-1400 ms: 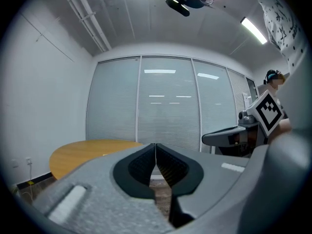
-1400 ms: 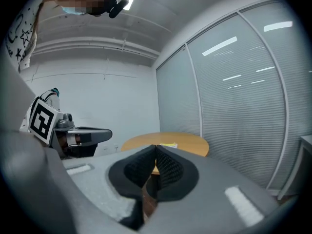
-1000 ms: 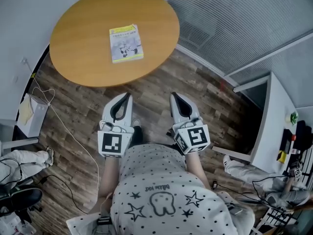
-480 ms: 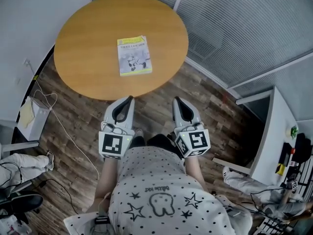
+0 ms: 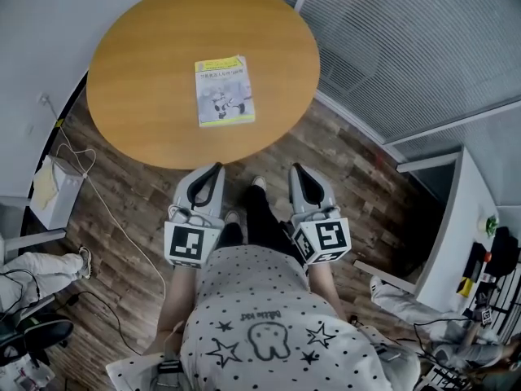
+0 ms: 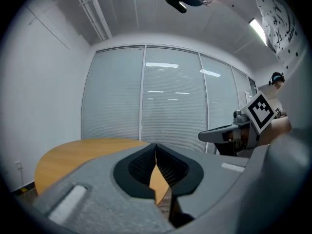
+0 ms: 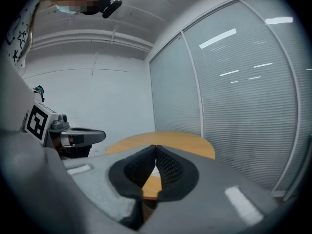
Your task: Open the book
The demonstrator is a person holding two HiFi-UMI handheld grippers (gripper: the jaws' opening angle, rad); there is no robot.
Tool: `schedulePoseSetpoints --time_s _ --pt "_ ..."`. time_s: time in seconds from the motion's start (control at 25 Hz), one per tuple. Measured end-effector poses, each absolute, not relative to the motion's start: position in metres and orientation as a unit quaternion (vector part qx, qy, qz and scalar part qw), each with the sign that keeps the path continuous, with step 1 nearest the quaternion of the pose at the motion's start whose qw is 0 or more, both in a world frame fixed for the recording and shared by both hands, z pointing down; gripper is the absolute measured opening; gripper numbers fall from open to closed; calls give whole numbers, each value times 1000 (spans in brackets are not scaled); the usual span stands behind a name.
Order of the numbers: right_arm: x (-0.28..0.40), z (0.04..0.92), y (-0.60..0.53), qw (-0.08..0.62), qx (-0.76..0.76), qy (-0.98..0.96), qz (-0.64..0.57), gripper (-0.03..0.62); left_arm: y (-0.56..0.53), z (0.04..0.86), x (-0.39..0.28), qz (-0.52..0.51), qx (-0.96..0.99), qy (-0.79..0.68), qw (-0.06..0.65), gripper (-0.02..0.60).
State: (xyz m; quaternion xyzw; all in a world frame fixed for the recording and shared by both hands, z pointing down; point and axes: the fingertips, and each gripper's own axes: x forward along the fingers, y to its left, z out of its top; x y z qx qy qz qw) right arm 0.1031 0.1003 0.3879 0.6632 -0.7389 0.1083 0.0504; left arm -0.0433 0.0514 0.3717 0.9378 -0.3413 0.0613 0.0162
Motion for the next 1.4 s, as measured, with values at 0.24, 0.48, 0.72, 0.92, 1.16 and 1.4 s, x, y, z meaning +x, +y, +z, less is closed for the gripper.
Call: schedulePoseSetpoints --time_s 0.24,0.48,0.72,0.92,1.16,1.4 --pt "128 398 61 49 652 -747 117 5 15 374 -22 65 931 -360 12 11" --pt "157 391 2 45 634 -765 108 5 -37 361 5 56 922 -382 -1 11" --pt "180 391 -45 52 608 -785 107 5 -76 354 20 49 905 -423 -6 11" --pt "182 394 -74 53 578 -807 108 5 -95 362 19 57 888 -455 -7 11" --pt "183 397 -98 59 549 -827 107 4 -108 365 12 62 869 -491 -7 11" --pt "197 403 -108 65 543 -830 111 5 -117 370 12 64 856 -514 -6 11"
